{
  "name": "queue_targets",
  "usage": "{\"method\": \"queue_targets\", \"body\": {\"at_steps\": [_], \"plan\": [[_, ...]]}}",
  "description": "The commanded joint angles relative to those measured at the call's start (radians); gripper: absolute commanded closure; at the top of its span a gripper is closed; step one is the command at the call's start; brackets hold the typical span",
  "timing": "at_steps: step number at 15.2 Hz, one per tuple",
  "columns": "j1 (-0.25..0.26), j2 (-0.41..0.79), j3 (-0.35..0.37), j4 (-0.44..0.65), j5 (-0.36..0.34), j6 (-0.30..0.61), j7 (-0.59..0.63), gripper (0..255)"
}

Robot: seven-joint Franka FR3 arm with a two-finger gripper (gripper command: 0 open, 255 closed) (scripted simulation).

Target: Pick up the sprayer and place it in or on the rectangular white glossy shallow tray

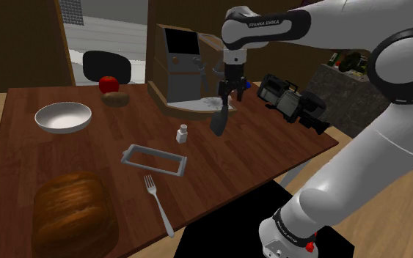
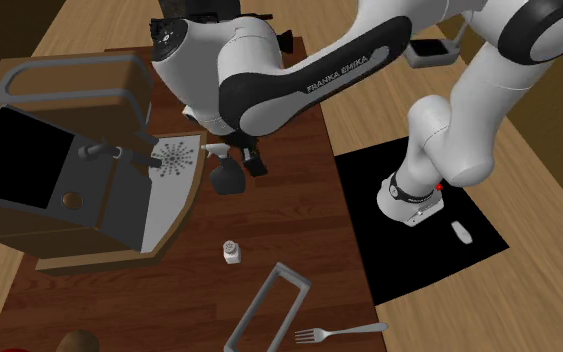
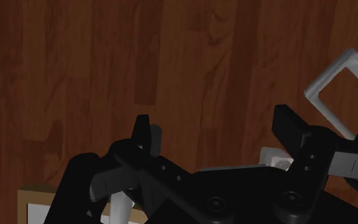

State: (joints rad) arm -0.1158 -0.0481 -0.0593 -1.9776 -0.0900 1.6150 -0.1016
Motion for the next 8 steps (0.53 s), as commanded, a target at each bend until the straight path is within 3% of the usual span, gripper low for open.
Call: {"method": "queue_targets", "body": {"at_steps": [1,8], "plan": [[-0.013,0.098,-0.014,0.082,0.009,-0.014,-0.011,0],[-0.062,0.441,-0.045,0.406,0.052,-0.1,-0.034,0]]}}
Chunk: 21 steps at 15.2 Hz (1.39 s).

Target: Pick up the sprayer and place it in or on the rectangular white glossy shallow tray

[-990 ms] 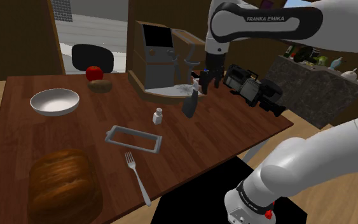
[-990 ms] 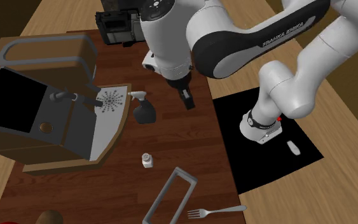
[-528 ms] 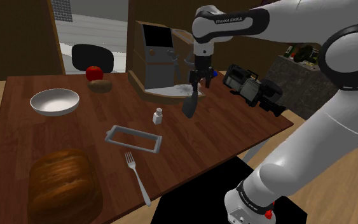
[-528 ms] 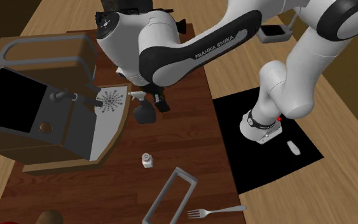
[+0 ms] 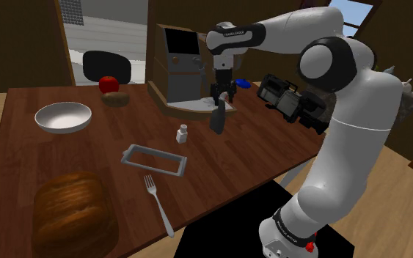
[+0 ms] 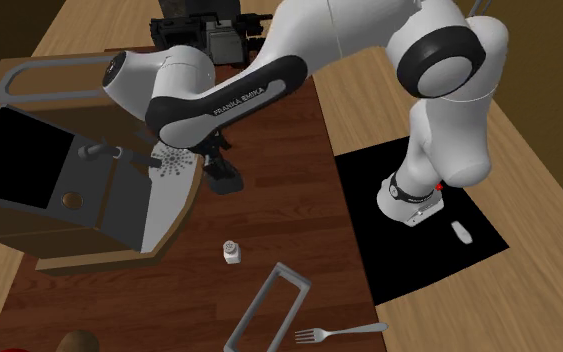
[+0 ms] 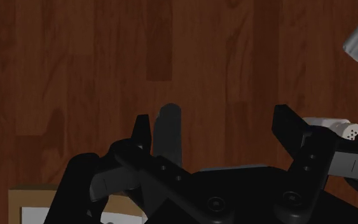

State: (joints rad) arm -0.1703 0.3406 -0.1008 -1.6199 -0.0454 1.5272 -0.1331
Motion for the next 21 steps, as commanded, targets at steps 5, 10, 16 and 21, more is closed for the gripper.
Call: {"method": "queue_targets", "body": {"at_steps": [5,10,16,21], "plan": [[-0.056,0.326,-0.016,0.36,0.041,-0.127,-0.013,0],[-0.067,0.347,-0.011,0.325,0.042,-0.085,-0.01,0],[-0.069,0.324,-0.005,0.244,0.037,-0.027,-0.007,0],[-0.072,0.323,-0.002,0.244,0.035,-0.027,-0.006,0]]}}
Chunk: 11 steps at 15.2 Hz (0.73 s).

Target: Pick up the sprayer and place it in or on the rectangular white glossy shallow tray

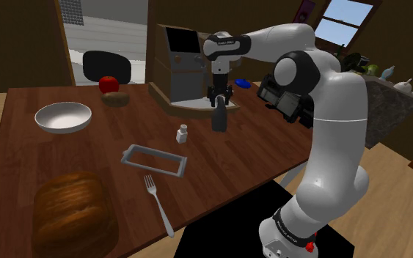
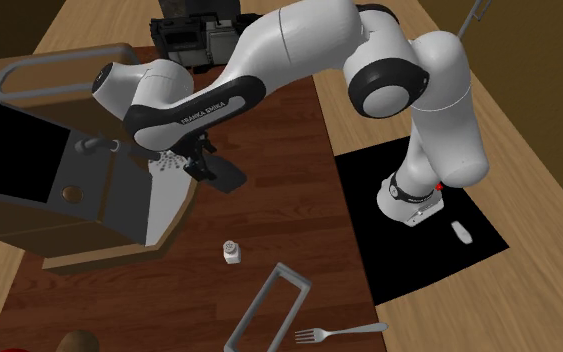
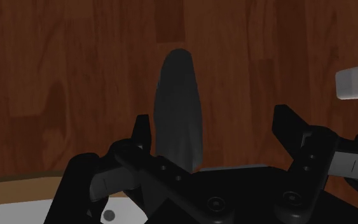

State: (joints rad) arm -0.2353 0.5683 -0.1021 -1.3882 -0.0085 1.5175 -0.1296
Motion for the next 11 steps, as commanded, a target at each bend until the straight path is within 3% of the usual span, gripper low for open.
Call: {"method": "queue_targets", "body": {"at_steps": [1,2,5,7,10,11], "plan": [[-0.007,0.096,0.0,0.012,-0.002,-0.017,-0.009,0],[-0.012,0.07,-0.003,-0.026,-0.005,-0.004,-0.018,255],[0.009,0.064,0.008,-0.04,0.003,0.003,0.011,255],[0.0,0.118,0.006,0.035,0.005,-0.019,0.003,255],[0.013,0.067,0.01,-0.071,0.007,0.034,0.019,255],[-0.008,0.095,0.001,0.012,-0.002,-0.017,-0.009,255]]}}
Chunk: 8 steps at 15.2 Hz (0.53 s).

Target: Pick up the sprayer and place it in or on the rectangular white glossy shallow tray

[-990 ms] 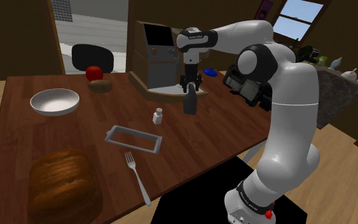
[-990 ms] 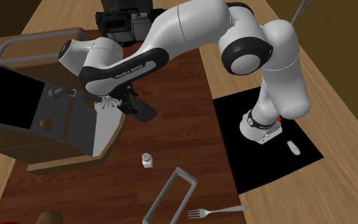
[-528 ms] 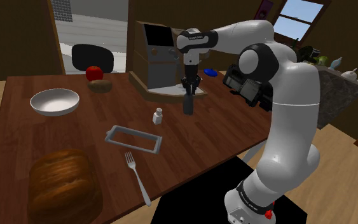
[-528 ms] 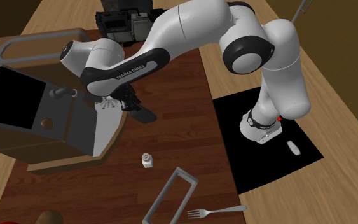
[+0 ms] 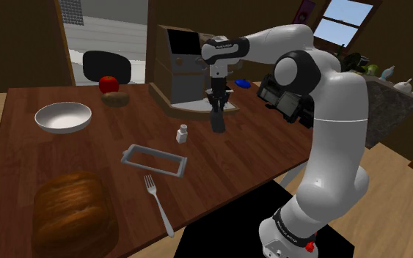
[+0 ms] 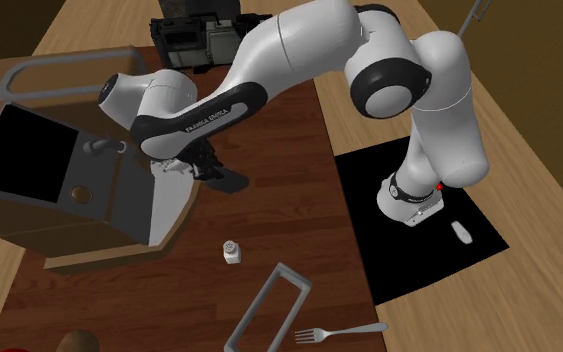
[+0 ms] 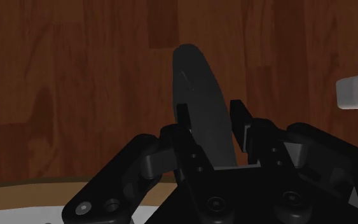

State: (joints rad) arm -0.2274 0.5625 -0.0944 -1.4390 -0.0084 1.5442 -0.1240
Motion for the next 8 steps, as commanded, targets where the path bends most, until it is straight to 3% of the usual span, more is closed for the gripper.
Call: {"method": "queue_targets", "body": {"at_steps": [1,8], "plan": [[-0.016,0.096,-0.006,0.068,-0.004,-0.054,-0.015,255],[-0.019,0.066,-0.004,0.114,-0.008,-0.13,-0.017,255]]}}
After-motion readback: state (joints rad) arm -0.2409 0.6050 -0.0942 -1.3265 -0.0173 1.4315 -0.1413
